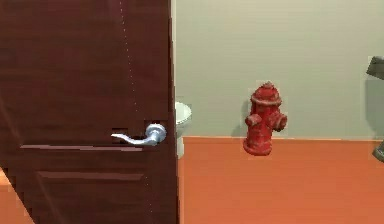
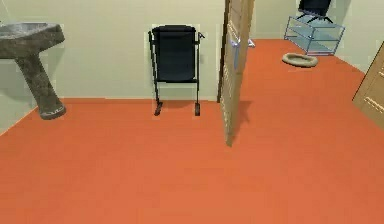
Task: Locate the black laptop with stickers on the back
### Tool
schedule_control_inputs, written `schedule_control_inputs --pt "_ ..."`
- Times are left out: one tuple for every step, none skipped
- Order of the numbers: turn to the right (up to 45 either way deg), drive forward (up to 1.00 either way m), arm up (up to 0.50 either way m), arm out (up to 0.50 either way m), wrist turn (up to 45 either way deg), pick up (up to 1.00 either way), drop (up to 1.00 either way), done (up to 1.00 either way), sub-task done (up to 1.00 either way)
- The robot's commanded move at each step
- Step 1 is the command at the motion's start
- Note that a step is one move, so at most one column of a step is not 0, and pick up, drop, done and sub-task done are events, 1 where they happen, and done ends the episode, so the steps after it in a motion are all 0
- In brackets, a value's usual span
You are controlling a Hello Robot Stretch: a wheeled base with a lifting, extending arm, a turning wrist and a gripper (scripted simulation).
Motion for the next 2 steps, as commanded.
schedule_control_inputs --pt "-45.0 0.00 0.00 0.00 0.0 0.00 0.00 0.00 0.00" --pt "-12.0 0.00 0.00 0.00 0.0 0.00 0.00 0.00 0.00"
